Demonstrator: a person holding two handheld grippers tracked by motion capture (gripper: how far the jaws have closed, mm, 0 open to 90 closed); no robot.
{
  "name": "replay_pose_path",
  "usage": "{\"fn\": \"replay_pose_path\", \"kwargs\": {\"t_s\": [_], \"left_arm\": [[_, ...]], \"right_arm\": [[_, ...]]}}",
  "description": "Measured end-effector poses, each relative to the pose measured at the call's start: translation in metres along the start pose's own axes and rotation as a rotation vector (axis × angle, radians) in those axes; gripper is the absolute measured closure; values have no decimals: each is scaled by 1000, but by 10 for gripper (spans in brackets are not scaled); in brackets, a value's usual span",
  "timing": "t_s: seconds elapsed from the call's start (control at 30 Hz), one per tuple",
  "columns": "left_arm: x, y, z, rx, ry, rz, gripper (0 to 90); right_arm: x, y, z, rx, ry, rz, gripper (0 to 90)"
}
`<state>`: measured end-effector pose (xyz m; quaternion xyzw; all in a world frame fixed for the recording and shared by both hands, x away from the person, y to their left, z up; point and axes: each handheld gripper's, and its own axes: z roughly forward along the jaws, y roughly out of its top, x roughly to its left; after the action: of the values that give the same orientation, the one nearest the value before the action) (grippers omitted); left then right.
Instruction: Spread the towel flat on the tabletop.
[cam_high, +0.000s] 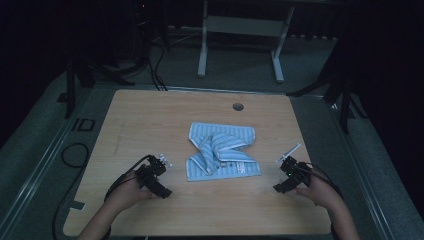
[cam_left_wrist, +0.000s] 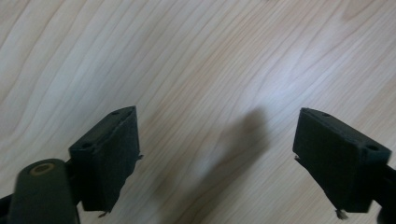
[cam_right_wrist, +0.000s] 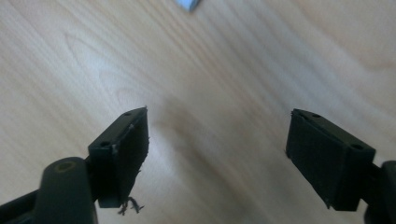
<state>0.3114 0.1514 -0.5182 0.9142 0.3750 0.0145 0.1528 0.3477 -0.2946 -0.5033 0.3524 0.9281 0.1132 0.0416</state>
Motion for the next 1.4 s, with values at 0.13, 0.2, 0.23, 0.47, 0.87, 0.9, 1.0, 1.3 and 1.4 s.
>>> {"fn": "replay_pose_path", "kwargs": {"t_s": [0.13, 0.2, 0.23, 0.47, 0.87, 0.9, 1.0, 1.3, 1.4], "left_arm": [[-9, 16, 4, -14, -12, 29, 206], [-11, 22, 6, -20, -9, 40, 228], [-14, 29, 9, -20, -15, 49, 228], [-24, 51, 18, -22, -32, 81, 247], [-37, 85, 30, -99, -130, 103, 294], [-38, 92, 32, -104, -139, 97, 295], [-39, 102, 37, -117, -140, 81, 325], [-38, 115, 37, -176, -108, 51, 697], [-37, 115, 31, -212, -100, 57, 838]], "right_arm": [[2, 12, 0, -18, 0, -22, 305], [5, 23, 0, -37, 1, -51, 361], [7, 27, -1, -42, 0, -54, 372], [22, 57, -1, -78, 9, -118, 456], [55, 112, 17, -80, -4, -248, 479], [58, 116, 19, -87, -4, -256, 479], [65, 128, 22, -110, 6, -263, 479], [75, 149, 32, -168, 1, -271, 506], [76, 153, 37, -180, -6, -255, 503]]}}
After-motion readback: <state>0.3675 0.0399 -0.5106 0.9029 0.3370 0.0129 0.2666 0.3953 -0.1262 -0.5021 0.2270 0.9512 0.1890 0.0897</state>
